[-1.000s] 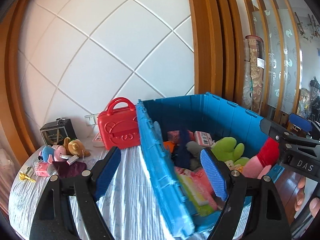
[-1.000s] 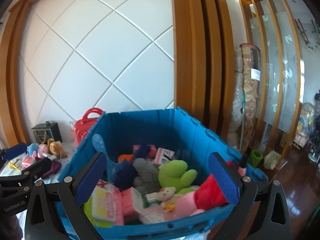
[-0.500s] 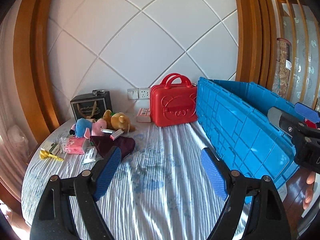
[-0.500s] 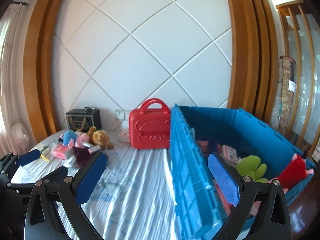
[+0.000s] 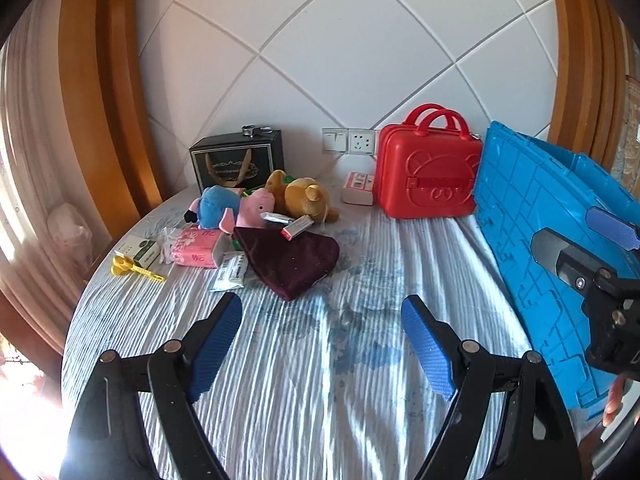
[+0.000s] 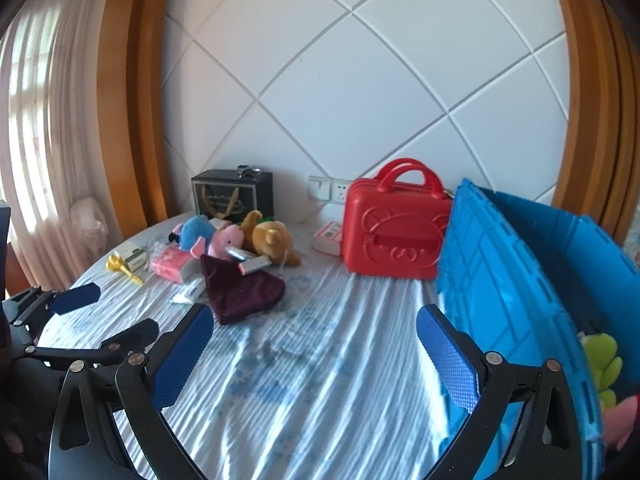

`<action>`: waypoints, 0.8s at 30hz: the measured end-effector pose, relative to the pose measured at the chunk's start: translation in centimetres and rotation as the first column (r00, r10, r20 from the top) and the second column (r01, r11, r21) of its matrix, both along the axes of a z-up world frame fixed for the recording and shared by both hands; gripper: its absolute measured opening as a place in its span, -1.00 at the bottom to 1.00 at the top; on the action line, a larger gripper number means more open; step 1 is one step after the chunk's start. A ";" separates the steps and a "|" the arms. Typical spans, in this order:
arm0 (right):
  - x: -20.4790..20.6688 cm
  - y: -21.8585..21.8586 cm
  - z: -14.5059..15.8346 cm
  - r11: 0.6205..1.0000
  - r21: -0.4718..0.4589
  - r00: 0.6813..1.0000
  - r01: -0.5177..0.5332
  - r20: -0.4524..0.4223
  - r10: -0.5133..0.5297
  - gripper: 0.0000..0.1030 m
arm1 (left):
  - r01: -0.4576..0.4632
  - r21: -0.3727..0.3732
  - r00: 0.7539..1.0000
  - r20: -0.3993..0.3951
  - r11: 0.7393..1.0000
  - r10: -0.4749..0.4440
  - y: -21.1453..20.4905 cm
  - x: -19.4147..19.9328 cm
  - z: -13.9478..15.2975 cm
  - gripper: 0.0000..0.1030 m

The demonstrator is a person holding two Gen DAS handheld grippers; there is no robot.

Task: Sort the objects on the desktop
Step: 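Withdraw both tools from the crate and move back over the bed, then grasp the white wipes packet with the left tool while the right tool grasps the small white box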

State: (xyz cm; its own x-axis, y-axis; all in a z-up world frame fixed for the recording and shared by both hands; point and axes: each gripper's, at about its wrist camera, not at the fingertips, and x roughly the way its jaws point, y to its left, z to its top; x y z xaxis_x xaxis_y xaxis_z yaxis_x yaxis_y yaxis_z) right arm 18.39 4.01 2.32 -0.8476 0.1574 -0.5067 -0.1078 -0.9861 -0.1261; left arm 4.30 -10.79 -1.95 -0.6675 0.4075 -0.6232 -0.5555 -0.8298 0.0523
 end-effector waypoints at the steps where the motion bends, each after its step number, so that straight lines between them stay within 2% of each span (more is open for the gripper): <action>1: -0.9 -0.1 -0.5 1.000 -0.005 1.000 -0.001 0.015 0.001 1.00 | -0.012 -0.010 1.000 0.010 1.000 0.012 -0.1 -0.6 -0.3 0.59; 5: -3.8 -0.3 -1.9 0.998 -0.039 0.996 -0.042 0.076 0.045 1.00 | -0.061 -0.017 0.998 0.031 0.998 0.061 -1.1 -3.0 -1.1 0.59; 8: -5.5 -0.5 -2.6 0.999 -0.042 0.995 -0.031 0.093 0.035 1.00 | -0.076 -0.038 0.996 0.037 0.996 0.077 -1.9 -5.1 -1.7 0.59; 12: -7.5 -0.6 -4.1 0.992 -0.128 0.990 -0.017 0.137 0.035 1.00 | -0.076 -0.053 0.996 0.044 0.996 0.079 -3.6 -8.4 -2.7 0.59; 15: -9.7 -0.5 -5.9 0.981 -0.191 0.981 0.045 0.196 -0.007 1.00 | -0.070 -0.073 0.995 0.065 0.995 0.075 -5.3 -11.7 -3.8 0.59; 19: -13.3 -0.7 -8.9 0.959 -0.252 0.949 0.127 0.312 -0.044 1.00 | -0.080 -0.095 0.987 0.130 0.992 0.092 -7.3 -17.0 -5.9 0.59; 20: -14.3 -0.9 -9.7 0.961 -0.261 0.939 0.091 0.344 0.005 1.00 | -0.088 -0.107 0.984 0.146 0.990 0.104 -7.6 -18.4 -6.6 0.59; 24: -17.5 -1.8 -12.5 0.947 -0.284 0.901 0.148 0.434 -0.011 1.00 | -0.108 -0.140 0.970 0.202 0.984 0.135 -7.9 -23.0 -9.4 0.59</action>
State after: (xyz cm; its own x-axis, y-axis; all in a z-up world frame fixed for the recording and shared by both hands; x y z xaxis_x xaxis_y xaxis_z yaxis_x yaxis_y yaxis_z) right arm 0.86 2.23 -10.22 -0.5335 -0.0041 -0.8458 -0.1915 -0.9734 0.1255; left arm -18.67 -18.69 -11.35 -0.5555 0.2404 -0.7960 -0.4610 -0.8857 0.0543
